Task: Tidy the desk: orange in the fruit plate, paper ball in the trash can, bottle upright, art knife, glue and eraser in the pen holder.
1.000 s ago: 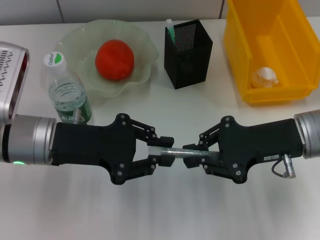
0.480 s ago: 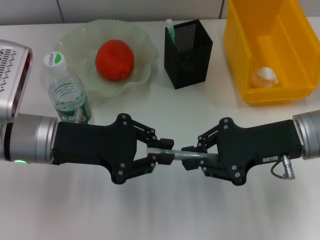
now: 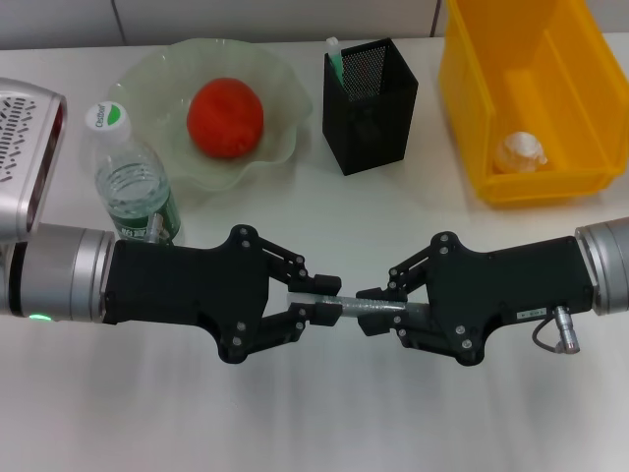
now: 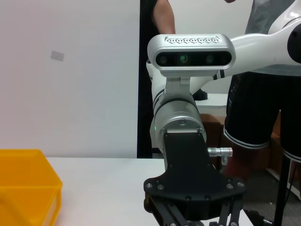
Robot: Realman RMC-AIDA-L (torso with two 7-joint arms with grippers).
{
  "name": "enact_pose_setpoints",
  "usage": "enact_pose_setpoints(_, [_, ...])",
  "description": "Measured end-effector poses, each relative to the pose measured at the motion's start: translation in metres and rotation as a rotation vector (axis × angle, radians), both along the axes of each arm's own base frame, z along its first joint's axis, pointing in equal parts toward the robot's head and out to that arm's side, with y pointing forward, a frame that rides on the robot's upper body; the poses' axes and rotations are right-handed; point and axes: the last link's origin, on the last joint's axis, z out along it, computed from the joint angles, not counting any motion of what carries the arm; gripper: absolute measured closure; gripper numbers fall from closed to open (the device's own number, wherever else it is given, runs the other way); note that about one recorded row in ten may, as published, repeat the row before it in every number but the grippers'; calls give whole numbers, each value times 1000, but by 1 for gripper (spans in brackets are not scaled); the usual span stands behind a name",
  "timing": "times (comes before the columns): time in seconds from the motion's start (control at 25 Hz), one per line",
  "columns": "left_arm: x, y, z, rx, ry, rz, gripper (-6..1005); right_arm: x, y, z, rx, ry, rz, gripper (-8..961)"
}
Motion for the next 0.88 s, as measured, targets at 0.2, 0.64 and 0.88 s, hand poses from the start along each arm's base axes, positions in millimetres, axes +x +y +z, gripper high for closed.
enact_pose_setpoints(0.2, [2, 1, 1, -1, -2, 0, 817, 1, 0, 0, -6, -4, -14, 645])
enact_pose_setpoints(0.64, [4, 3, 3, 0, -2, -5, 819, 2, 0, 0, -11, -8, -29, 581])
enact_pose_setpoints(0.88, [4, 4, 4, -1, 1, 1, 820, 3, -1, 2, -23, -11, -51, 339])
